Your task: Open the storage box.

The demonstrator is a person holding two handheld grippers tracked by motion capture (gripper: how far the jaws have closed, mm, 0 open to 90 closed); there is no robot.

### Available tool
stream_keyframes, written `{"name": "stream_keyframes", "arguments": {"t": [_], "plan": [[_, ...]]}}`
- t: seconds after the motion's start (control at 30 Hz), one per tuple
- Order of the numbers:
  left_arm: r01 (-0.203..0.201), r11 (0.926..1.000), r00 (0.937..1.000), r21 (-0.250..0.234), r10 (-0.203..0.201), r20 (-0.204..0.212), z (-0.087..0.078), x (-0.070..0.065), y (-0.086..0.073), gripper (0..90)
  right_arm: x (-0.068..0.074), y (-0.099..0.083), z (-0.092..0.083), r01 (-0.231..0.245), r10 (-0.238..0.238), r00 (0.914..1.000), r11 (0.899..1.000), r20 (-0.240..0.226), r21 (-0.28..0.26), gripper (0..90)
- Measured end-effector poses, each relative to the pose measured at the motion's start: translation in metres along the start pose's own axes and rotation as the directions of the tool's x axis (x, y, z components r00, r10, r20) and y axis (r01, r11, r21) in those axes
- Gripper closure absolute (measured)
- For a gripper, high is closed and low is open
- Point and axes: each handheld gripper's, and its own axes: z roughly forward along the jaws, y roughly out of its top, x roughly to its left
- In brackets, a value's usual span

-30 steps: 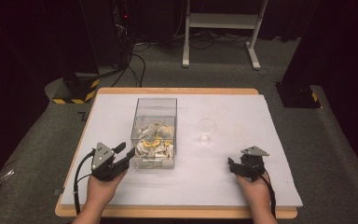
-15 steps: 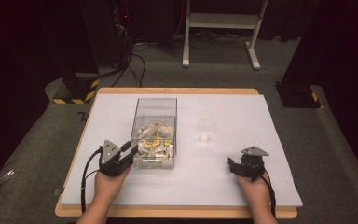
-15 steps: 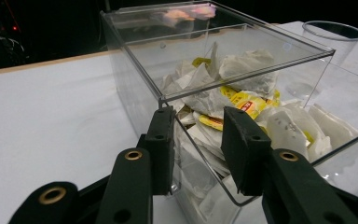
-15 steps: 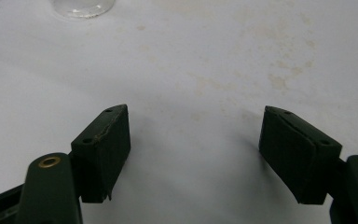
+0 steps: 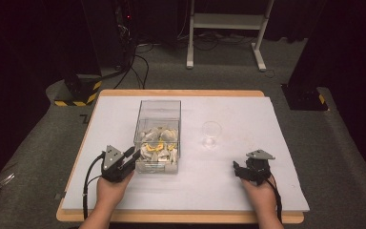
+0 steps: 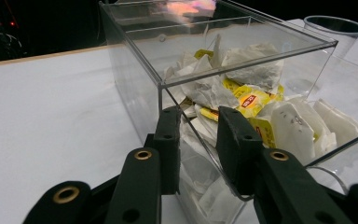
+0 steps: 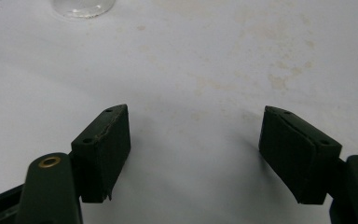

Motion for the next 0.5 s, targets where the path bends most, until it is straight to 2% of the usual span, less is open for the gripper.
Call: {"name": "stream_keyframes", "arguments": {"t": [0.5], "plan": [[0.022, 0.9997, 0.9997, -0.004, -0.022, 0.005, -0.017, -0.008, -0.011, 71.9, 0.0, 0.0, 0.0, 0.005, -0.005, 1.0, 1.0, 0.004, 0.0, 24.9]]}}
